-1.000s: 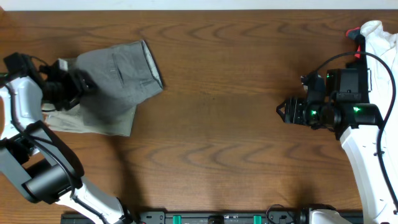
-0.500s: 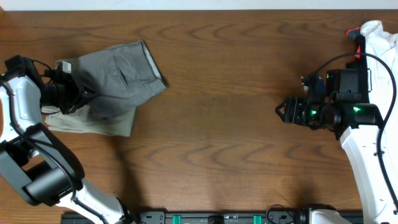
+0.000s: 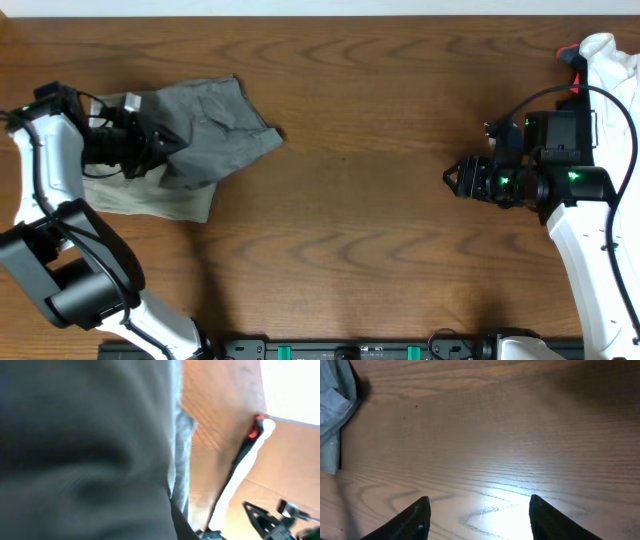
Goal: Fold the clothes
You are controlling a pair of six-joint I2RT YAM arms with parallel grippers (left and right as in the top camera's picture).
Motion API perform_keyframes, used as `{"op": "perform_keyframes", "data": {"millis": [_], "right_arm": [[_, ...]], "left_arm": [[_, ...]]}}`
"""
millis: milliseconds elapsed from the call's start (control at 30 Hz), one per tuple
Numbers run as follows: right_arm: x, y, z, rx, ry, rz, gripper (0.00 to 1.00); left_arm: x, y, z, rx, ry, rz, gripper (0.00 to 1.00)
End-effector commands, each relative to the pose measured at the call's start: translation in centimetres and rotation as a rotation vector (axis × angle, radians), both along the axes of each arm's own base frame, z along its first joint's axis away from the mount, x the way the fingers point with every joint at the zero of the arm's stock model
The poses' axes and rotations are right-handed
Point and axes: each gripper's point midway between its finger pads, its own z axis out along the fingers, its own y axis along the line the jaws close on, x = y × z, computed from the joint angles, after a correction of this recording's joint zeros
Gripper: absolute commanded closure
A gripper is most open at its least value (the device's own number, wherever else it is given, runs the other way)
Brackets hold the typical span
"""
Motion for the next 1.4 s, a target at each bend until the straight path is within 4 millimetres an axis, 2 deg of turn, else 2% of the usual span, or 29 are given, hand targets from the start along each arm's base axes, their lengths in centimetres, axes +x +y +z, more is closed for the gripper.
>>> {"op": "perform_keyframes", "data": {"millis": [0, 267, 433, 633, 733, 833, 1000, 1100, 1133, 1233, 1267, 1367], "right_arm": [[0.1, -0.1, 0.5, 0.013, -0.010, -0.012, 0.39], [0.1, -0.2, 0.5, -0.009, -0.022, 0.009, 0.39], [0.1, -0.4, 0.4, -0.029, -0.031, 0.028, 0.40], [0.2, -1.2, 0.1, -0.074, -0.029, 0.014, 0.40], [0.2, -1.5, 0.0, -0.095, -0.026, 0.005, 0.41], [0.3, -1.8, 0.0, -0.101, -0.029, -0.002, 0.41], [0.3, -1.8, 0.0, -0.101, -0.028, -0.001, 0.40], [0.3, -1.6, 0.0, -0.095, -0.030, 0.003, 0.39], [0.1, -1.2, 0.1, -0.080, -0.032, 0.032, 0.41], [-0.8, 0.7, 0.5, 0.006, -0.032, 0.131, 0.58], [-1.1, 1.3, 0.6, 0.029, -0.031, 0.157, 0.58], [-1.2, 1.3, 0.7, 0.040, -0.023, 0.142, 0.66]], "left_arm": [[0.6, -3.1, 4.0, -0.061, -0.114, -0.059, 0.94], [0.3, -11.1, 8.1, -0.034, -0.257, -0.242, 0.94], [-0.4, -17.5, 11.9, 0.003, -0.451, -0.405, 0.95], [-2.8, -24.0, 13.9, -0.014, -0.559, -0.584, 0.94], [-2.8, -26.3, 15.0, -0.029, -0.641, -0.631, 0.94], [-3.1, -28.0, 16.0, -0.052, -0.694, -0.660, 0.94], [-5.1, -29.0, 15.0, -0.043, -0.691, -0.751, 0.94], [-4.7, -29.4, 15.3, -0.030, -0.728, -0.754, 0.94], [-4.1, -29.3, 15.3, -0.010, -0.735, -0.737, 0.94], [-2.6, -29.2, 15.7, 0.027, -0.757, -0.677, 0.93], [-2.3, -29.3, 16.0, 0.020, -0.763, -0.662, 0.94], [-2.0, -29.3, 16.2, 0.020, -0.764, -0.646, 0.94]]}}
